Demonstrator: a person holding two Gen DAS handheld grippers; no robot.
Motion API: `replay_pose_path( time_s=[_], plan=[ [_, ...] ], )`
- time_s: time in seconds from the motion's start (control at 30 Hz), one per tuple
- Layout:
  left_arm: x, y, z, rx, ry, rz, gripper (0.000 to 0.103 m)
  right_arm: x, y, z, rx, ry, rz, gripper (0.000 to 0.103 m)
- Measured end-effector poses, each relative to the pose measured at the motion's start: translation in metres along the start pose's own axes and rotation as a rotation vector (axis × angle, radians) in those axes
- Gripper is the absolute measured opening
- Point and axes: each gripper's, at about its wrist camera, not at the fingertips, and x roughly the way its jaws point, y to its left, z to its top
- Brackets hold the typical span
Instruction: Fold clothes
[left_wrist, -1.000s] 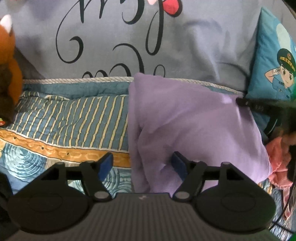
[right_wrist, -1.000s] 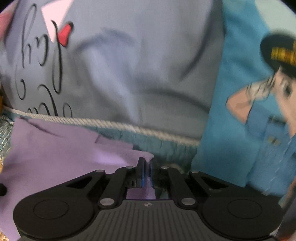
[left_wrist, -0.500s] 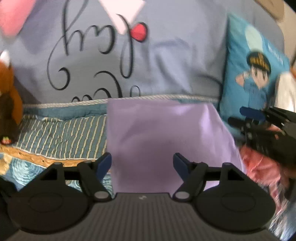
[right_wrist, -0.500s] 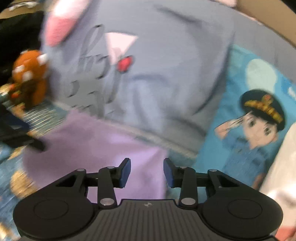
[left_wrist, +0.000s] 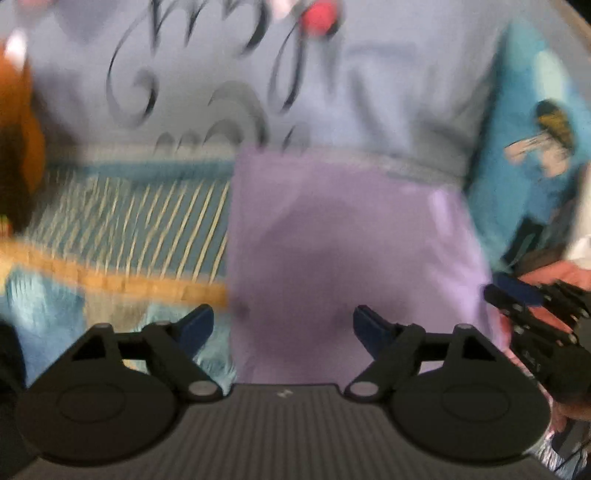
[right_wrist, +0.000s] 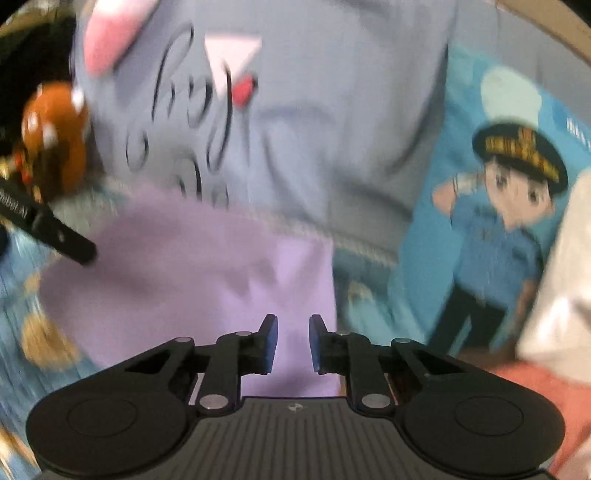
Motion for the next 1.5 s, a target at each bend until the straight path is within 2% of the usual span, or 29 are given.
replay_pose_path(
  time_s=[0.07,0.17,0.2,0.3,0.37,0.4,0.43,0.53,0.67,0.7,0.77,0.8,0.83,0.9,1.0,1.07,1.13,1.23,1.3,1.37,1.5],
  plan=[
    [-0.007,-0.006,0.009,0.008,-0.055,-0.01,0.087,0.013,0.007,0.015,0.019,-0.011,0.027,0.023],
    [0.01,-0.011,0.028,0.002,-0.065,-0.025,0.087,0.045,0.019,0.034,0.049,0.008,0.033,0.024],
    [0.02,-0.011,0.035,0.0,-0.06,-0.009,0.087,0.053,0.019,0.034,0.073,0.023,0.025,0.025],
    [0.064,-0.006,0.046,0.006,0.013,0.113,0.087,0.08,0.008,0.025,0.138,0.104,-0.02,0.028],
    [0.092,-0.001,0.042,0.046,0.065,0.22,0.095,0.084,-0.006,0.015,0.151,0.102,-0.06,0.041],
    [0.099,0.005,0.038,0.035,0.057,0.227,0.102,0.086,-0.015,0.011,0.17,0.094,-0.072,0.055],
    [0.102,0.015,0.035,-0.007,0.046,0.208,0.103,0.088,-0.023,0.007,0.189,0.086,-0.085,0.057],
    [0.109,0.038,0.032,-0.134,0.054,0.13,0.103,0.089,-0.024,0.005,0.192,0.086,-0.088,0.058],
    [0.105,0.026,0.036,-0.085,0.041,0.186,0.102,0.09,-0.022,0.006,0.186,0.097,-0.102,0.058],
    [0.101,0.024,0.039,-0.07,0.032,0.207,0.101,0.085,-0.026,0.008,0.218,0.102,-0.105,0.057],
    [0.084,0.023,0.042,-0.06,-0.008,0.233,0.097,0.075,-0.034,0.012,0.281,0.111,-0.112,0.042],
    [0.069,0.025,0.042,-0.078,-0.043,0.225,0.097,0.063,-0.036,0.012,0.292,0.083,-0.128,0.037],
    [0.054,0.027,0.042,-0.096,-0.077,0.218,0.096,0.05,-0.038,0.012,0.304,0.054,-0.143,0.037],
    [0.027,0.029,0.041,-0.121,-0.134,0.193,0.095,0.022,-0.036,0.009,0.306,-0.027,-0.112,0.04],
    [0.005,0.019,0.033,-0.089,-0.138,0.133,0.096,-0.003,-0.018,0.0,0.271,-0.058,-0.037,0.044],
    [0.012,0.001,0.02,-0.01,-0.093,0.159,0.097,-0.007,0.0,-0.007,0.208,-0.04,-0.011,0.045],
    [0.031,-0.017,0.007,0.079,-0.034,0.232,0.097,0.003,0.009,-0.022,0.175,-0.01,-0.024,0.045],
    [0.055,-0.021,-0.006,0.099,-0.028,0.292,0.102,0.02,0.023,-0.043,0.128,0.034,-0.042,0.05],
    [0.069,-0.022,-0.013,0.1,-0.022,0.324,0.102,0.02,0.019,-0.046,0.173,0.021,-0.048,0.05],
    [0.07,-0.018,-0.01,0.056,-0.01,0.318,0.102,0.021,0.025,-0.043,0.146,0.022,-0.078,0.053],
    [0.055,-0.03,-0.014,0.098,-0.039,0.35,0.102,0.015,0.021,-0.029,0.18,0.079,-0.088,0.058]
  ],
)
